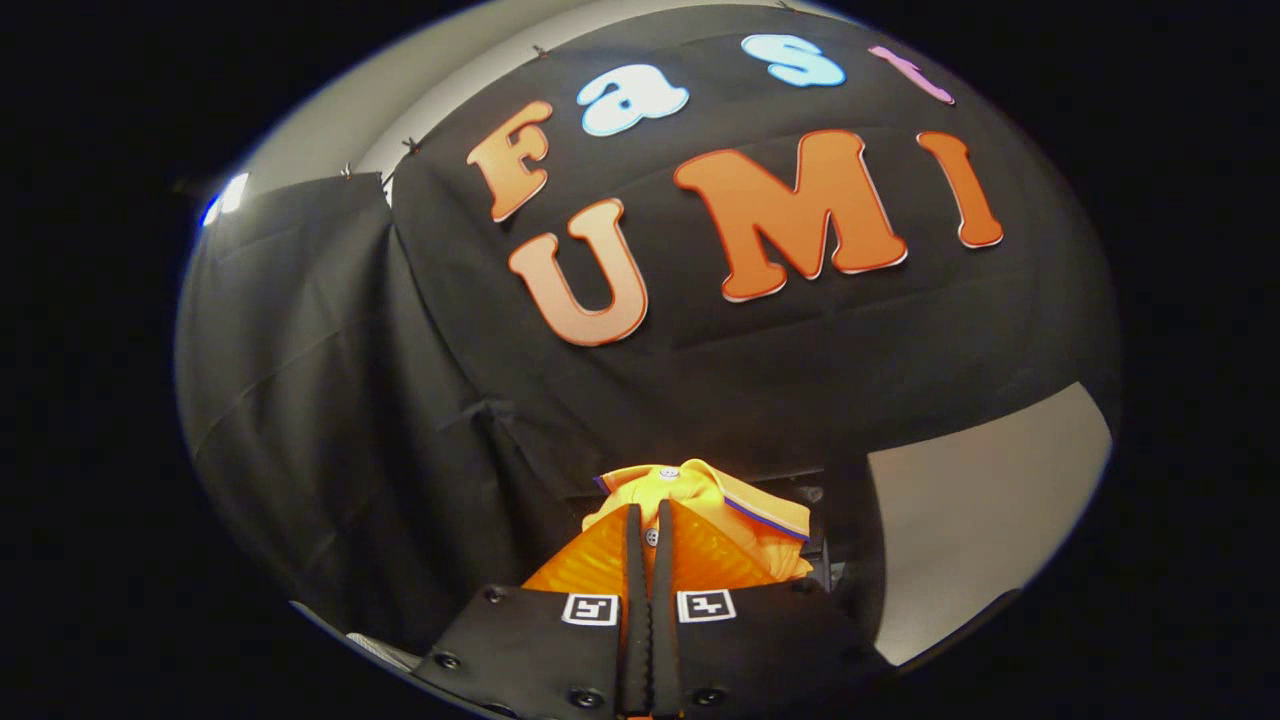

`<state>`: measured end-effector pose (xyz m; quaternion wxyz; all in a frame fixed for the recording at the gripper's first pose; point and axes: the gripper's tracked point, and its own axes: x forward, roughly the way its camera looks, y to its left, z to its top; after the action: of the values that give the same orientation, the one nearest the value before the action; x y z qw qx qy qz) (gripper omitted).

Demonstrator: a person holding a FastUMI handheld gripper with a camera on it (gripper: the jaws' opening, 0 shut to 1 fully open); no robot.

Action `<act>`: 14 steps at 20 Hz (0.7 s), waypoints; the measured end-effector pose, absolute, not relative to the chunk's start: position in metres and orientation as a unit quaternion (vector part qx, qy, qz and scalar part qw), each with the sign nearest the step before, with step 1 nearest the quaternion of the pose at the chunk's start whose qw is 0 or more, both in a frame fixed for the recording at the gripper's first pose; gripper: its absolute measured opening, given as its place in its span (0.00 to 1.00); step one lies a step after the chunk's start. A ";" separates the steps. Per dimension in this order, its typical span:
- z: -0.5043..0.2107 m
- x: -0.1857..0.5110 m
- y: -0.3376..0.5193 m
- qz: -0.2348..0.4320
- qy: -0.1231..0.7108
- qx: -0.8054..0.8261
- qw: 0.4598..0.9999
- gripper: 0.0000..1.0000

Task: Put the clothes into the washing machine and then close the washing machine lid.

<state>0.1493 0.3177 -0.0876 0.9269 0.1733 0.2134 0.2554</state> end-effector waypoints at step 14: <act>-0.362 0.201 0.433 0.237 0.388 0.121 0.882 0.08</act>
<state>0.2011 0.4327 -0.3620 0.8824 0.1209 0.3880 0.2372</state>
